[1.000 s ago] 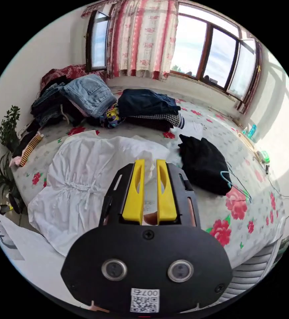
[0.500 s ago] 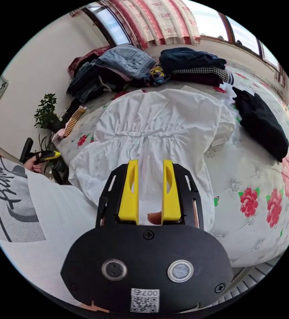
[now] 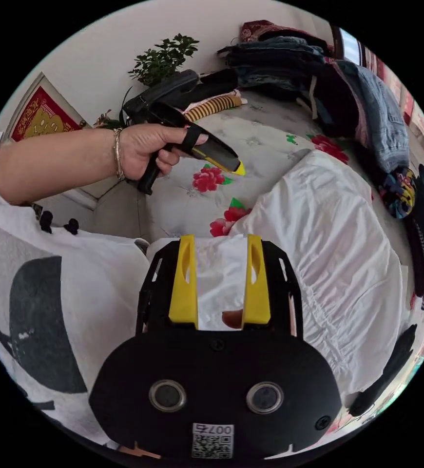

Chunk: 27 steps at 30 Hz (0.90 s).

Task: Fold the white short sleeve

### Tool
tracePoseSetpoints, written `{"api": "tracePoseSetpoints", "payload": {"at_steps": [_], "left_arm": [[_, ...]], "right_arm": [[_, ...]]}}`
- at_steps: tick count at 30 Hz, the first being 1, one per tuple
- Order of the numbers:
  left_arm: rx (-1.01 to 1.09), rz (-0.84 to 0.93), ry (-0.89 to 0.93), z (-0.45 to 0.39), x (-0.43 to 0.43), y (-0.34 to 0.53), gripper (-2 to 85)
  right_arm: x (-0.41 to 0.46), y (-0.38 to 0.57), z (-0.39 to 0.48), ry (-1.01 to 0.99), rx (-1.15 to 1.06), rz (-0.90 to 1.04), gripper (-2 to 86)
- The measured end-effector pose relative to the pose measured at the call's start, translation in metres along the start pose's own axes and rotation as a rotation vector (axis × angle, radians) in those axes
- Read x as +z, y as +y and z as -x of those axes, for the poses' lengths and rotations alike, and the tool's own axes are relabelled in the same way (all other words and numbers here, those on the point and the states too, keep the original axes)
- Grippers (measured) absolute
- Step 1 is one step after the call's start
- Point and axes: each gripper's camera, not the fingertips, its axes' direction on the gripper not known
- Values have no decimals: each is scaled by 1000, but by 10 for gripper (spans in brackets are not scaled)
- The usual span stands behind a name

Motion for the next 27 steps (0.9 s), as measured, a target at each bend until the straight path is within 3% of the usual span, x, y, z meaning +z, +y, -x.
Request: {"api": "tracePoseSetpoints", "payload": {"at_steps": [5,9,11,21,24,27], "left_arm": [[-39,13,80,25,-7,-23,52],[-59,51,144,45,-7,-39,53],[-62,63,166,51,-8,-47,53],[-40,85,261,54,-5,-95,48],[-46,83,342,44,3,-105,60],[-48,123,446,27,21,-118,84]], "right_arm": [[82,-38,-5,15,8,258,71],[75,-22,-24,62,41,219,9],[61,-13,-50,64,162,201,2],[-111,144,-157,19,833,-441,-3],[-126,209,-185,-49,1065,-582,-3],[-128,239,-196,-65,1148,-621,-3]]}}
